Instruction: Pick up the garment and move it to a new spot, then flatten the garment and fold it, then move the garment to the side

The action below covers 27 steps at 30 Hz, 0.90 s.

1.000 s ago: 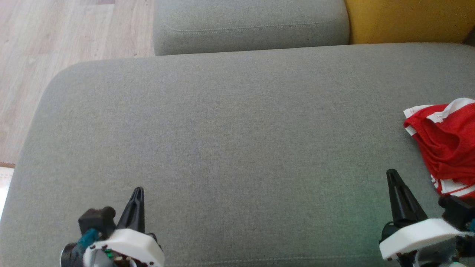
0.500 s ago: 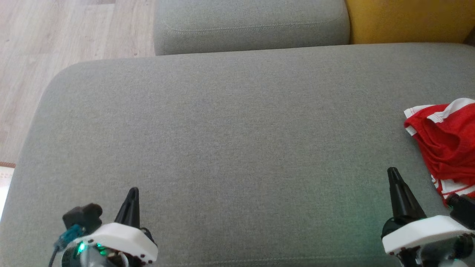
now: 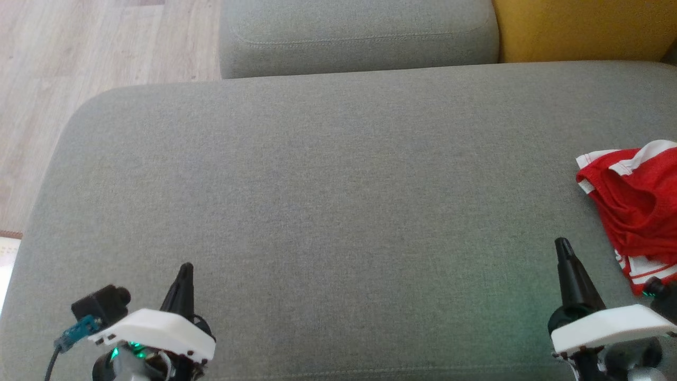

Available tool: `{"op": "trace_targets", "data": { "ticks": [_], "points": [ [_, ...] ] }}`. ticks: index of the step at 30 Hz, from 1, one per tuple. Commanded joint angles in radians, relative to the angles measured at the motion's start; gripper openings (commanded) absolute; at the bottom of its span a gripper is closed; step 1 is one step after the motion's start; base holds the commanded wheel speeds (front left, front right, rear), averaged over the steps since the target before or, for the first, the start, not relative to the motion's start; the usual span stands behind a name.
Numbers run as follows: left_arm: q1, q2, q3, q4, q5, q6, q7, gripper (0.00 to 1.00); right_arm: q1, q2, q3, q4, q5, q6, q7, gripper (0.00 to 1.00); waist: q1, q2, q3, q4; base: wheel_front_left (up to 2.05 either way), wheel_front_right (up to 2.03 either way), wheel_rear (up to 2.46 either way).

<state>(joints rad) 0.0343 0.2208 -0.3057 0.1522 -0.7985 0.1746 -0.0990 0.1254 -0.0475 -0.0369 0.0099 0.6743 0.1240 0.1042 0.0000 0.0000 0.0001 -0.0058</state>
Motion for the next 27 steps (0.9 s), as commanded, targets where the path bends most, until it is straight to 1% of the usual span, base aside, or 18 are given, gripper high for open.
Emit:
{"op": "trace_targets", "data": {
  "ticks": [1, 27],
  "points": [
    [-0.057, 0.006, 0.035, -0.027, -0.022, -0.012, 0.003, 0.0, -0.058, -0.021, 0.004, -0.027, 0.027, 0.002, -0.011, 0.0, 0.0, 0.0, 0.0, 0.0, 0.0, 0.0, 0.0],
    [-0.084, -0.044, 0.152, 0.012, -0.296, -0.11, 0.063, 0.0, -0.115, -0.027, -0.007, 0.06, 0.345, 0.004, -0.017, 0.0, 0.0, 0.0, 0.001, 0.002, 0.0, 0.0, 0.0]
  ]
}}
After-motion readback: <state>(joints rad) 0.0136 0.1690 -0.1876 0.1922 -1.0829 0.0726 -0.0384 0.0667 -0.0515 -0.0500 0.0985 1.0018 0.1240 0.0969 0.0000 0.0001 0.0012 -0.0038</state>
